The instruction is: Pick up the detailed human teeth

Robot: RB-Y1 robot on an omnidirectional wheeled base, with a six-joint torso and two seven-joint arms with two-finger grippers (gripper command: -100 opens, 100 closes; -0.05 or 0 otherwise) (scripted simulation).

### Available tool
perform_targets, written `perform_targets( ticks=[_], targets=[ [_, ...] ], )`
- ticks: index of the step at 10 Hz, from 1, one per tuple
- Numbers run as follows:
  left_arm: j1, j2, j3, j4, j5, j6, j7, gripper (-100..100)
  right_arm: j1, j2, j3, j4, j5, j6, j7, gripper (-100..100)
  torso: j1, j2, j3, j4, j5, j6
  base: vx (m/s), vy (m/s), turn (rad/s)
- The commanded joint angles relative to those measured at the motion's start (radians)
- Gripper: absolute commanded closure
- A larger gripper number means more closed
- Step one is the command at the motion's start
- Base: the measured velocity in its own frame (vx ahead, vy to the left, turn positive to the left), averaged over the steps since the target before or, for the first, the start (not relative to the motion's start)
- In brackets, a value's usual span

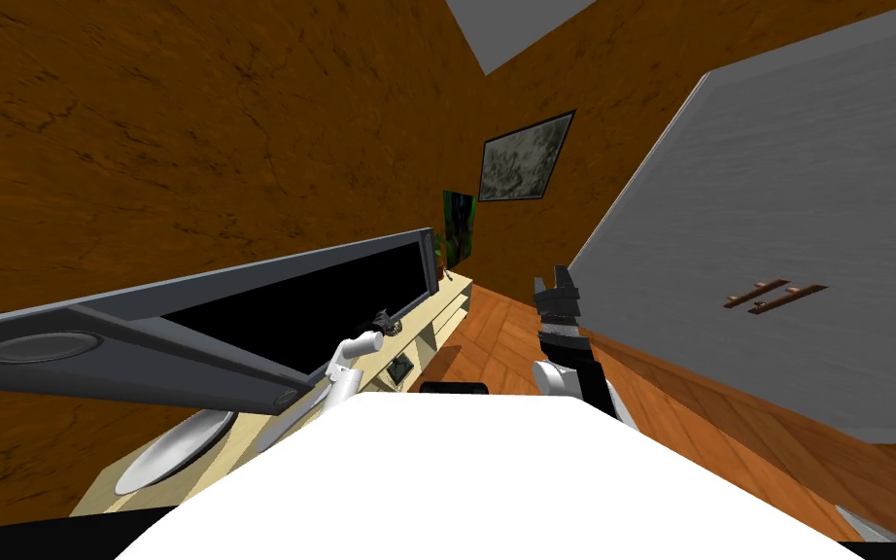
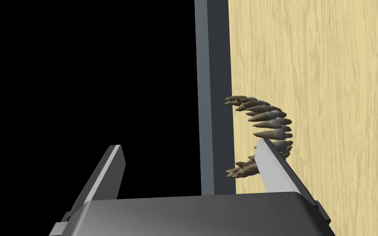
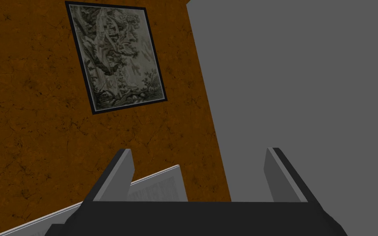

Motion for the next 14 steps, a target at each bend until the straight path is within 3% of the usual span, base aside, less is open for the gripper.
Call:
perform_targets(
  ticks=[1,2,5,6,10,14],
  targets=[
    [-0.015,0.000,0.005,0.028,0.003,0.026,0.010,-100,0.000,0.000,0.000,0.000,0.000,0.000,0.000,0,0.000,0.000,0.000,0.000,0.000,0.000,0.060,0.000,0.030],
    [-0.020,-0.002,0.014,0.045,0.015,0.070,0.026,-100,0.000,0.000,0.000,0.000,0.000,0.000,0.000,0,0.000,0.001,0.000,0.000,0.000,0.000,0.068,0.002,0.047],
    [-0.024,-0.004,0.022,0.061,0.025,0.116,0.041,-100,0.000,0.000,0.000,0.000,0.000,0.000,0.000,0,0.000,0.000,0.000,0.000,0.000,0.000,0.063,-0.003,0.024],
    [-0.027,-0.004,0.030,0.076,0.035,0.158,0.056,-100,0.000,0.000,0.000,0.000,0.000,0.000,0.000,0,0.000,0.001,0.000,0.000,0.000,0.000,0.056,0.008,0.042],
    [-0.032,-0.002,0.044,0.103,0.053,0.232,0.081,-100,0.000,0.000,0.000,0.000,0.000,0.000,0.000,0,0.001,0.000,0.000,0.000,0.000,0.000,0.076,0.001,0.031],
    [-0.034,0.007,0.063,0.146,0.076,0.338,0.117,-100,0.000,0.000,0.000,0.000,0.000,0.000,0.000,0,0.001,0.000,0.000,0.000,0.000,0.000,0.072,0.008,0.036]
  ],
)
